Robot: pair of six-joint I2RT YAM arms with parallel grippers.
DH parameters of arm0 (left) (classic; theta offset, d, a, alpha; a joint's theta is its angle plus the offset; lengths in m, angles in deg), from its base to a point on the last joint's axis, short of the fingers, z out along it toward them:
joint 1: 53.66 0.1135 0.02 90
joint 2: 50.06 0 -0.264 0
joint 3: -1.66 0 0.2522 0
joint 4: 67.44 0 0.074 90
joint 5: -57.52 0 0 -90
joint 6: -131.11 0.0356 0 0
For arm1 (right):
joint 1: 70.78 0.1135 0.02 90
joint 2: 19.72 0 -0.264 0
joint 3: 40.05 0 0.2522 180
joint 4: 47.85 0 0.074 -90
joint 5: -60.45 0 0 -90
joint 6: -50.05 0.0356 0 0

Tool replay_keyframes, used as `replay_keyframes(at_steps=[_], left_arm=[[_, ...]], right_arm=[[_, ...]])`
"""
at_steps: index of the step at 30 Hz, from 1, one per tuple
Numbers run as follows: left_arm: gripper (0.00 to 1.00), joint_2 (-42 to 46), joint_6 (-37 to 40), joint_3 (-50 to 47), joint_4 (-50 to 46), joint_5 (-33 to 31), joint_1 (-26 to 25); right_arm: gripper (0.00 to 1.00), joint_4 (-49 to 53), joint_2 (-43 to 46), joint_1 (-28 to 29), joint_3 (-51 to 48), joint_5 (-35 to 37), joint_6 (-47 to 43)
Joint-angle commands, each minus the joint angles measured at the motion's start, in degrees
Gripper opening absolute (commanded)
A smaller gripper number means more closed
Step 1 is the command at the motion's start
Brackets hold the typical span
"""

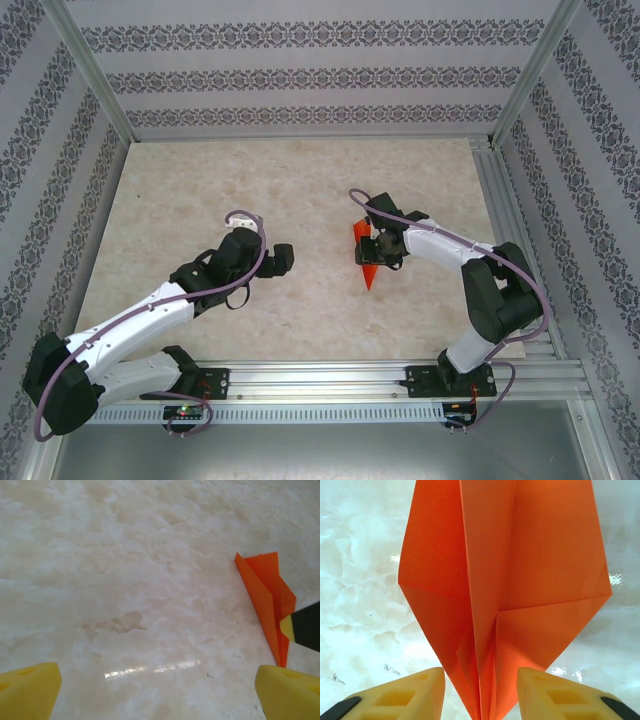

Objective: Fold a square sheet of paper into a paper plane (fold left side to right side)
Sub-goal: Pick up the paper plane at the center of the table.

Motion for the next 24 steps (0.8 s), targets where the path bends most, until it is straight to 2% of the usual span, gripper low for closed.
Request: replay_keyframes(at_steps=[1,10,14,24], left_arm=[[1.00,1.1,3.9,-0.9,4.6,4.8,0.7],[1.00,0.5,4.6,-0.4,4.4,5.3,0.7],[1.00,0.2,4.4,-0.3,4.1,5.2,0.7],[1.00,0.2,4.1,-0.4,3.6,4.8,0.7]], right_arm=[[0.41,-0.2,-0.8,0.5,1.4,0.9,-0.2],[0.36,-0.2,-2.2,0.6,1.6,1.0,-0.4],[0.30,-0.1,-3.1,0.7,2.1,1.6,-0.6],[0.22,-0.4,-7.0,1.6,3.8,3.1,-1.2]])
